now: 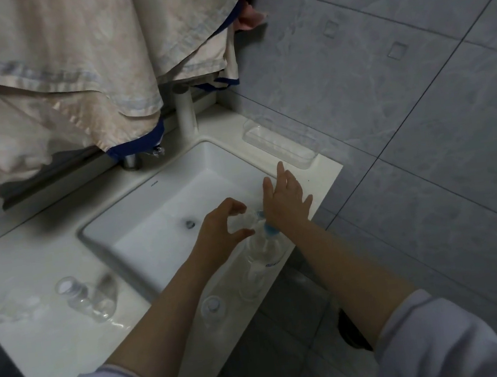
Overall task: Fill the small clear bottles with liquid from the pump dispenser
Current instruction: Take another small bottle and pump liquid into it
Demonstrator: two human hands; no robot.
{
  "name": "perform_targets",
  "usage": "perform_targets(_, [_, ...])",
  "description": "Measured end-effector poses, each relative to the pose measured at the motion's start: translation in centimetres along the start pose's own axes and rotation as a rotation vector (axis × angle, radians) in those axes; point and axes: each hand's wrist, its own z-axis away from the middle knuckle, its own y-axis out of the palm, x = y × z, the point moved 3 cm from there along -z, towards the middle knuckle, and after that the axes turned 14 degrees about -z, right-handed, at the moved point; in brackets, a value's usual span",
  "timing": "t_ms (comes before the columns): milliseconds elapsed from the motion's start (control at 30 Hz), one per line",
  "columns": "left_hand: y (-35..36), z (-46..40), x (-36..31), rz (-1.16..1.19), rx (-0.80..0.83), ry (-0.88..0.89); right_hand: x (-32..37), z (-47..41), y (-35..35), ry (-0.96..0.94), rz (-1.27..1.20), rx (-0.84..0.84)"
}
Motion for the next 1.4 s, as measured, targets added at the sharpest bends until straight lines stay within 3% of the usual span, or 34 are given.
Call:
perform_targets(533, [0.0, -0.5, -0.2, 0.004, 0.004, -0.006, -0.1, -0.1, -0.3, -0.006, 0.027, -0.051])
perform_targets(1233, [0.1, -0.5, 0.4, 0.005, 0.01, -0.008, -0.1, 0.2, -0.1, 0.055, 0.034, 0.104])
perform_targets(1400, [-0.3, -0.5, -0.7, -0.02, -0.024, 0.012, 0.3, 0.2, -0.7, 0.044, 0.02, 0.074])
